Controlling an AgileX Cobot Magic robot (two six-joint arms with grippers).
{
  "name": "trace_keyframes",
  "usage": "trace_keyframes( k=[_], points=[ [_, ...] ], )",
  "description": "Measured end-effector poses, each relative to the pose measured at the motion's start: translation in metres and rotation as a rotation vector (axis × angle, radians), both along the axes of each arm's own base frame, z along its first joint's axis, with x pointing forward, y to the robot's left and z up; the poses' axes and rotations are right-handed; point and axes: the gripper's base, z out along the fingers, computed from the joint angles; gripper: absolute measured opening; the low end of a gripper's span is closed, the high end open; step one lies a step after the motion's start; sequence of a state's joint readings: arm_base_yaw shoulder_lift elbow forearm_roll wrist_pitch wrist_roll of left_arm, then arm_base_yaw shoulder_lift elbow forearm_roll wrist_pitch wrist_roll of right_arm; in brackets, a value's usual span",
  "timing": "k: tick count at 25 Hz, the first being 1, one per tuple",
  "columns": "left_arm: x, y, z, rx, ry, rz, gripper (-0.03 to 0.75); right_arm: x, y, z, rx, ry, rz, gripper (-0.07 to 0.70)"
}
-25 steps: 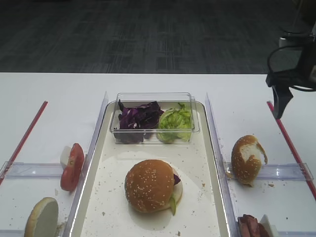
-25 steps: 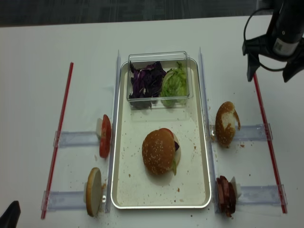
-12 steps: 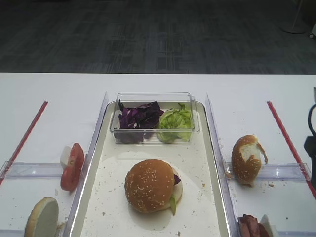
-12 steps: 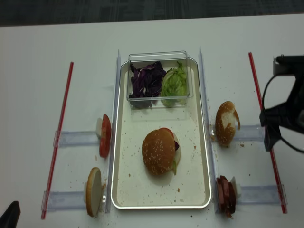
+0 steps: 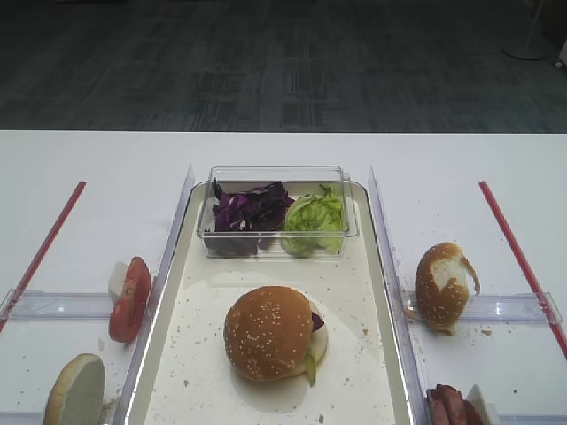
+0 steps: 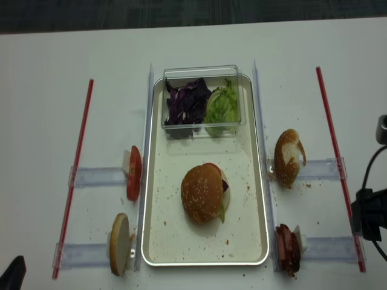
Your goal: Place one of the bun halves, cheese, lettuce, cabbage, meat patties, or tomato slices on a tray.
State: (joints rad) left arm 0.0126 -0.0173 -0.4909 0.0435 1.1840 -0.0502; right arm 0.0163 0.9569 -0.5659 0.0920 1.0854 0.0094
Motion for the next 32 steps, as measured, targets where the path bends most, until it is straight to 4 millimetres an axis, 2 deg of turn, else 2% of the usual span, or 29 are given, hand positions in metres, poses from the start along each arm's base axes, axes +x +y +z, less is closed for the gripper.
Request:
trace_keyframes(
  k=[5, 11, 16, 23, 32],
  points=[
    [0.000, 0.000, 0.000, 0.000, 0.000, 0.000, 0.491, -0.025, -0.002, -0.006, -0.018, -0.053, 0.005, 0.680],
    [0.000, 0.000, 0.000, 0.000, 0.000, 0.000, 0.491, -0.039, -0.003, 0.004, -0.025, -0.166, 0.006, 0.680],
    [0.000, 0.000, 0.000, 0.000, 0.000, 0.000, 0.491, -0.058, -0.003, 0.017, -0.025, -0.317, 0.005, 0.680],
    [0.000, 0.000, 0.000, 0.000, 0.000, 0.000, 0.491, -0.095, -0.004, 0.031, -0.022, -0.565, 0.003, 0.680],
    [0.000, 0.000, 0.000, 0.000, 0.000, 0.000, 0.491, -0.134, -0.005, 0.034, -0.029, -0.817, 0.015, 0.679]
  ],
)
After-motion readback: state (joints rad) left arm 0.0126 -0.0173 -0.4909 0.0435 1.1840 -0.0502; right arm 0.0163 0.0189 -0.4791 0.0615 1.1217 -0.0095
